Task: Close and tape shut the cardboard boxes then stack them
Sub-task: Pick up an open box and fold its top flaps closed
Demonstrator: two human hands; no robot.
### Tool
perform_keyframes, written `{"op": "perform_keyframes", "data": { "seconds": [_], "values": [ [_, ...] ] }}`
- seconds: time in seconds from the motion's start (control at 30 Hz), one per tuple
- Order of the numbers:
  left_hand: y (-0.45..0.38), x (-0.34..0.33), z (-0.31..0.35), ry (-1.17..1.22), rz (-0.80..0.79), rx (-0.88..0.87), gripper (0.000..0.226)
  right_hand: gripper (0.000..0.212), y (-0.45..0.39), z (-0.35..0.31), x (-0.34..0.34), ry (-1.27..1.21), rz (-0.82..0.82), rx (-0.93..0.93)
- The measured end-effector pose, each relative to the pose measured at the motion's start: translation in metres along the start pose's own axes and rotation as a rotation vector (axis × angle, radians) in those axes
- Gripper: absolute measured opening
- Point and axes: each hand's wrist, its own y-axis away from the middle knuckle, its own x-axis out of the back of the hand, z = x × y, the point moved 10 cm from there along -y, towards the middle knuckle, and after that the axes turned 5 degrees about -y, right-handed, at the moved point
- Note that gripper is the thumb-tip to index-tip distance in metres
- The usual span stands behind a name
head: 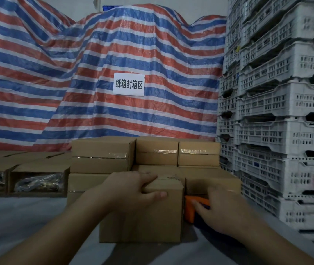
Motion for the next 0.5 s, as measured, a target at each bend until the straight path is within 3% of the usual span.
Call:
{"op": "perform_keyframes", "data": {
  "seconds": [0.17, 0.33, 0.5],
  "values": [
    [-0.001, -0.001, -0.005, 0.161, -0.043, 0.080, 0.083, 0.045, 0.016, 0.005, 0.002, 0.089, 0.057, -0.099],
    [-0.007, -0.005, -0.021, 0.387, -0.068, 0.172, 0.060, 0.049, 0.025, 0.008, -0.003, 0.067, 0.076, -0.193],
    [-0.007, -0.001, -0.020, 0.558, -0.065, 0.184, 0.046, 0.052, 0.025, 0.010, 0.000, 0.117, 0.140, -0.160]
  ]
}}
